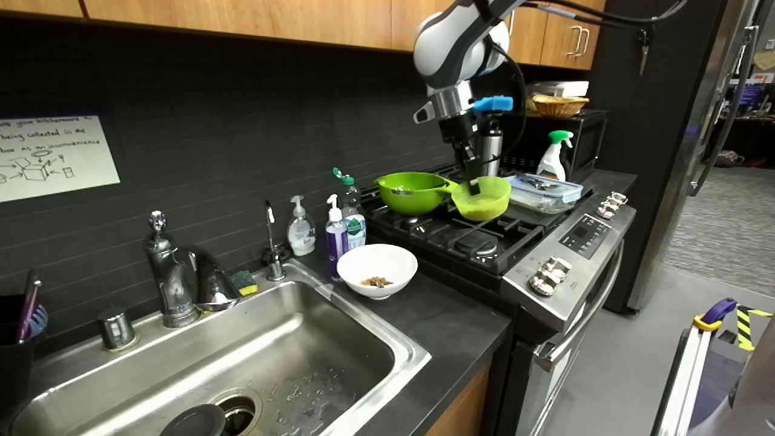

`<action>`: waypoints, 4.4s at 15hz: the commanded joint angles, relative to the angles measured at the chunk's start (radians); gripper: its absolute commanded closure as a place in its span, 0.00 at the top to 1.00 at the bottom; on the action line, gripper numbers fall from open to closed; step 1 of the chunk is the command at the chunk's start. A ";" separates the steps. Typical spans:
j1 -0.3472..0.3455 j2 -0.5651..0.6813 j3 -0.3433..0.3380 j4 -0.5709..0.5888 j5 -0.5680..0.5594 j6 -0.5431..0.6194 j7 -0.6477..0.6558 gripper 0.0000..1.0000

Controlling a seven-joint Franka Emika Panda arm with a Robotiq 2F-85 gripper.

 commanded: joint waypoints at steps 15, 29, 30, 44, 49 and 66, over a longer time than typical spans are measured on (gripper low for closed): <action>-0.086 0.055 -0.052 -0.008 0.118 0.088 -0.113 0.01; -0.158 0.145 -0.063 0.004 0.239 0.180 -0.132 0.01; -0.161 0.151 -0.063 0.005 0.247 0.184 -0.131 0.01; -0.184 0.167 -0.063 0.003 0.271 0.216 -0.128 0.46; -0.168 0.154 -0.052 0.021 0.272 0.182 -0.107 0.80; -0.144 -0.023 -0.111 0.044 0.153 -0.065 -0.029 1.00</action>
